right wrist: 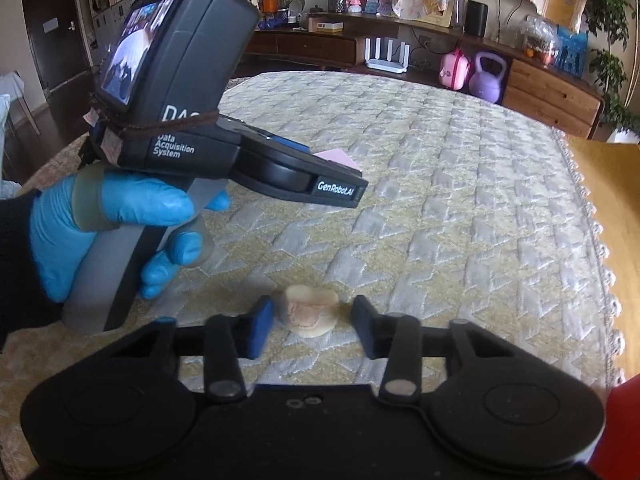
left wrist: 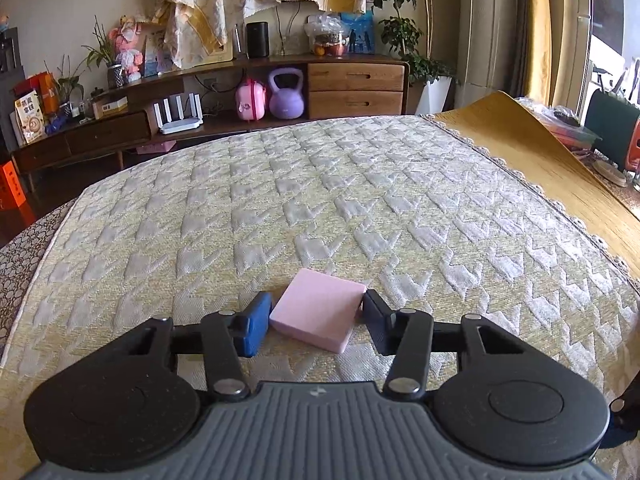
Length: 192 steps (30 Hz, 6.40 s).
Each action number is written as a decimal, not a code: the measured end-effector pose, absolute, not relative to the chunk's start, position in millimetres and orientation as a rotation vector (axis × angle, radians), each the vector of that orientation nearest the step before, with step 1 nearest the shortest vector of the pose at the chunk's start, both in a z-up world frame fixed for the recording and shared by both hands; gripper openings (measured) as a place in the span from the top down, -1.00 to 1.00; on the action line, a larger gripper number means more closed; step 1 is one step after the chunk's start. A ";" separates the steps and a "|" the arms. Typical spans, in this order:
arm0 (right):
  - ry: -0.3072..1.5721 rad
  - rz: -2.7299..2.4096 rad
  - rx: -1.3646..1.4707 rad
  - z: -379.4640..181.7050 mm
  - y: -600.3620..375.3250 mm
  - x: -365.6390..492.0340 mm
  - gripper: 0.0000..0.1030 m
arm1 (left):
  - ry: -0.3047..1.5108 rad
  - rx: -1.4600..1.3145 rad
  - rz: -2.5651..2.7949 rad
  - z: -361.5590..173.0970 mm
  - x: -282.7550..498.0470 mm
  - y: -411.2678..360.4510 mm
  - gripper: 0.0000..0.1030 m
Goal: Organize rigid objects
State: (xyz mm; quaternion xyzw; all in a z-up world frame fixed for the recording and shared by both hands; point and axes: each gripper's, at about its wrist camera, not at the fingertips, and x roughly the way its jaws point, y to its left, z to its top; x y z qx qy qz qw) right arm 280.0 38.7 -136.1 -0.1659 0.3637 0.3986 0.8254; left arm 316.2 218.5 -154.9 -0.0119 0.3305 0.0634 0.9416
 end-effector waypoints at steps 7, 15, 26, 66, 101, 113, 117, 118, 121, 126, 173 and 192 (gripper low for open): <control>0.775 0.837 -0.329 -133.8 31.7 281.3 0.43 | 0.688 -0.036 0.140 -151.3 314.6 214.4 0.12; 0.790 0.821 -0.279 -126.4 12.7 277.8 0.43 | 0.708 -0.041 0.168 -148.6 297.7 210.6 0.17; 0.817 0.783 -0.200 -112.0 -28.7 259.4 0.43 | 0.747 -0.068 0.166 -141.0 252.5 195.1 0.17; 0.663 0.551 -0.067 -51.4 -244.1 218.3 0.43 | 0.683 -0.006 -0.149 -43.8 197.8 -17.3 0.17; 0.763 0.487 -0.135 -109.5 -268.7 309.2 0.43 | 0.833 0.110 -0.185 -95.4 325.8 -103.0 0.17; 0.799 0.475 -0.189 -120.7 -262.8 308.9 0.41 | 0.864 0.118 -0.180 -106.4 328.1 -105.2 0.19; 0.806 0.468 -0.192 -120.9 -261.7 308.3 0.36 | 0.867 0.144 -0.189 -107.7 326.0 -108.4 0.20; 0.808 0.468 -0.191 -120.7 -261.5 308.2 0.34 | 0.868 0.147 -0.189 -107.8 325.7 -108.7 0.19; 0.805 0.466 -0.190 -118.7 -261.5 307.4 0.30 | 0.871 0.151 -0.183 -107.1 324.4 -109.1 0.18; 0.784 0.456 -0.181 -111.3 -264.1 304.0 0.19 | 0.854 0.152 -0.176 -101.5 319.2 -107.6 0.01; 0.539 0.491 -0.025 -28.7 -287.9 174.8 -0.73 | 0.605 0.003 -0.257 -9.4 139.5 -61.5 -0.60; 0.468 0.493 0.072 -28.3 -308.2 139.5 -0.99 | 0.592 -0.034 -0.303 -14.4 104.4 -67.3 -0.98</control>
